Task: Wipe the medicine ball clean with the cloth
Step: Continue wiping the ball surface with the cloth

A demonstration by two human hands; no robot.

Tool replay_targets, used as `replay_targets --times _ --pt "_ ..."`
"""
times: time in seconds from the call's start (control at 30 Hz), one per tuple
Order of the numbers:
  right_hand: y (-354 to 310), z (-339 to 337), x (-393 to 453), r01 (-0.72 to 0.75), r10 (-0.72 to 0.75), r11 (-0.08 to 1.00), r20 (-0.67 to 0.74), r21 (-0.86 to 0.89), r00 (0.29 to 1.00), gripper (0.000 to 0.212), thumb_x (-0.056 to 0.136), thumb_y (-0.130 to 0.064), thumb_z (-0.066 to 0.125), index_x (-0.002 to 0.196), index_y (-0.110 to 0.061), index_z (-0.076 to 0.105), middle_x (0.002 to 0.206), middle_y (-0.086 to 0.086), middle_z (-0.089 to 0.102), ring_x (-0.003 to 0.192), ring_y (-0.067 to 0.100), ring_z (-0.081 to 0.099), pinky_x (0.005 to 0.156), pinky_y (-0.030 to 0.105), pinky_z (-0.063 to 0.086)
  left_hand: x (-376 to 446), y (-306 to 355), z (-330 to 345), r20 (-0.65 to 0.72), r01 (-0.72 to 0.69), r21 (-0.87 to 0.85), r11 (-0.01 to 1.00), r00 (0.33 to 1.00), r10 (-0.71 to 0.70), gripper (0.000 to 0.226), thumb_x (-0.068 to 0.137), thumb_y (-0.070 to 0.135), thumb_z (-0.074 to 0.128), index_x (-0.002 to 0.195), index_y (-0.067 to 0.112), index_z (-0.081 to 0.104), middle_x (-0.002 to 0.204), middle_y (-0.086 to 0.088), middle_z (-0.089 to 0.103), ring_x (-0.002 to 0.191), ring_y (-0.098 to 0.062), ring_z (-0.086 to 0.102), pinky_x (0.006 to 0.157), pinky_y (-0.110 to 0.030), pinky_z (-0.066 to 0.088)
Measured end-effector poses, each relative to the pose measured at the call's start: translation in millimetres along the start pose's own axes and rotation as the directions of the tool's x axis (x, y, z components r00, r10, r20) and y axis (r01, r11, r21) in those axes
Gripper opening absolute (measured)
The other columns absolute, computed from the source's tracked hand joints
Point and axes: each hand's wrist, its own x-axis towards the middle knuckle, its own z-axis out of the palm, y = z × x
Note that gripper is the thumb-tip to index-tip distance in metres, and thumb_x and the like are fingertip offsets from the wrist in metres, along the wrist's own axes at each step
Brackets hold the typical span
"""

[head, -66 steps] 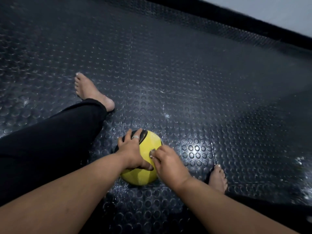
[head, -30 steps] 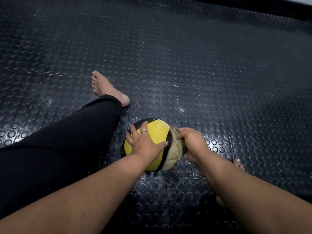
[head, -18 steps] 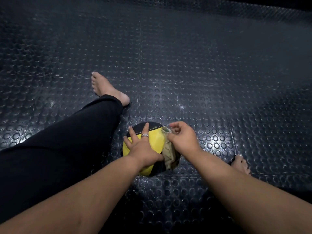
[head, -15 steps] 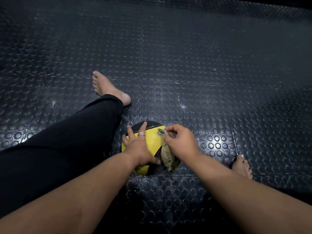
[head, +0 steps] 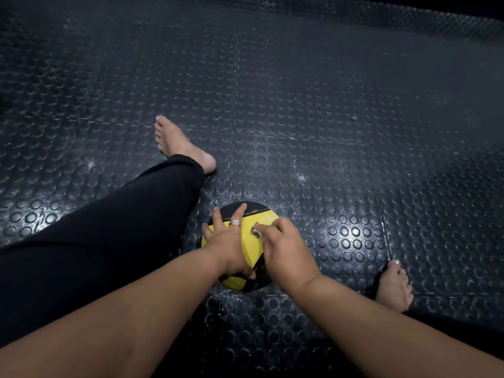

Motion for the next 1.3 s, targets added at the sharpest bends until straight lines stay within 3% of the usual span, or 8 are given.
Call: replay_targets --times 0.17,0.23,0.43,0.67,0.83,1.07,1.17,1.3 --pt "15 -9 43 -0.267 0.267 0.964 0.001 -0.010 0.964 0.028 0.095 -0.009 0.044 0.115 -0.007 0.063 0.114 0.015 0.057 0.099 0.028 0.057 0.084 0.027 0.043 -6 7 13 -0.041 -0.009 0.017 1.000 0.999 0.010 0.143 0.062 0.031 0.092 0.147 0.048 -0.021 0.153 -0.011 -0.037 0.144 -0.046 -0.018 0.117 -0.054 0.016" --pt "10 -12 38 -0.251 0.251 0.968 0.011 -0.003 0.968 0.025 0.095 -0.011 0.046 0.112 -0.006 0.063 0.109 0.014 0.059 0.096 0.026 0.057 0.076 0.024 0.039 -6 7 16 -0.061 -0.004 0.006 1.000 0.998 0.004 0.142 0.061 0.031 0.092 0.147 0.049 -0.020 0.153 -0.011 -0.037 0.145 -0.045 -0.018 0.117 -0.054 0.018" --pt "1 -10 7 -0.108 0.108 0.994 -0.009 0.010 0.994 0.023 0.096 -0.014 0.045 0.111 -0.007 0.061 0.098 0.002 0.045 0.093 0.020 0.049 0.078 0.021 0.033 -6 4 18 -0.075 -0.005 -0.024 1.000 0.997 0.003 0.142 0.059 0.029 0.093 0.147 0.051 -0.017 0.154 -0.009 -0.035 0.145 -0.042 -0.017 0.118 -0.053 0.019" --pt "-2 -16 56 -0.219 0.219 0.976 -0.024 0.017 0.975 0.023 0.090 -0.010 0.048 0.102 -0.003 0.066 0.101 0.018 0.065 0.098 0.032 0.058 0.081 0.032 0.044 6 7 -10 -0.048 0.010 -0.031 0.999 0.999 -0.011 0.140 0.059 0.030 0.093 0.148 0.051 -0.012 0.159 -0.008 -0.025 0.147 -0.041 -0.006 0.117 -0.056 0.019" --pt "-13 -7 24 0.006 -0.006 0.997 0.002 -0.071 1.000 0.023 0.094 -0.016 0.045 0.100 -0.007 0.065 0.100 0.014 0.056 0.091 0.030 0.055 0.079 0.035 0.043 9 8 -6 -0.051 0.025 -0.078 0.997 0.998 -0.029 0.137 0.059 0.028 0.093 0.148 0.053 -0.009 0.159 -0.006 -0.025 0.147 -0.041 -0.004 0.117 -0.054 0.022" --pt "9 -20 56 -0.232 0.233 0.971 0.010 -0.052 0.972 0.022 0.092 -0.010 0.047 0.100 -0.003 0.065 0.099 0.017 0.064 0.089 0.031 0.060 0.072 0.030 0.046 0 11 7 -0.067 0.004 -0.050 0.999 0.998 -0.007 0.140 0.058 0.030 0.093 0.148 0.050 -0.012 0.156 -0.006 -0.031 0.146 -0.041 -0.016 0.116 -0.058 0.019" --pt "1 -16 33 -0.150 0.151 0.987 0.009 -0.063 0.988 0.023 0.094 -0.015 0.046 0.096 -0.003 0.064 0.097 0.016 0.059 0.089 0.031 0.057 0.070 0.029 0.040 -2 13 9 -0.078 0.011 -0.086 0.996 0.997 -0.018 0.138 0.060 0.027 0.093 0.149 0.051 -0.010 0.156 -0.006 -0.030 0.146 -0.041 -0.014 0.115 -0.056 0.022" --pt "1 -8 8 -0.056 0.053 0.998 -0.057 -0.038 0.997 0.025 0.094 -0.014 0.045 0.106 -0.005 0.065 0.102 0.012 0.056 0.094 0.027 0.054 0.083 0.032 0.042 -2 14 11 -0.086 0.002 -0.105 0.994 0.996 -0.011 0.135 0.063 0.025 0.091 0.149 0.050 -0.009 0.156 -0.007 -0.030 0.145 -0.043 -0.015 0.115 -0.054 0.021"
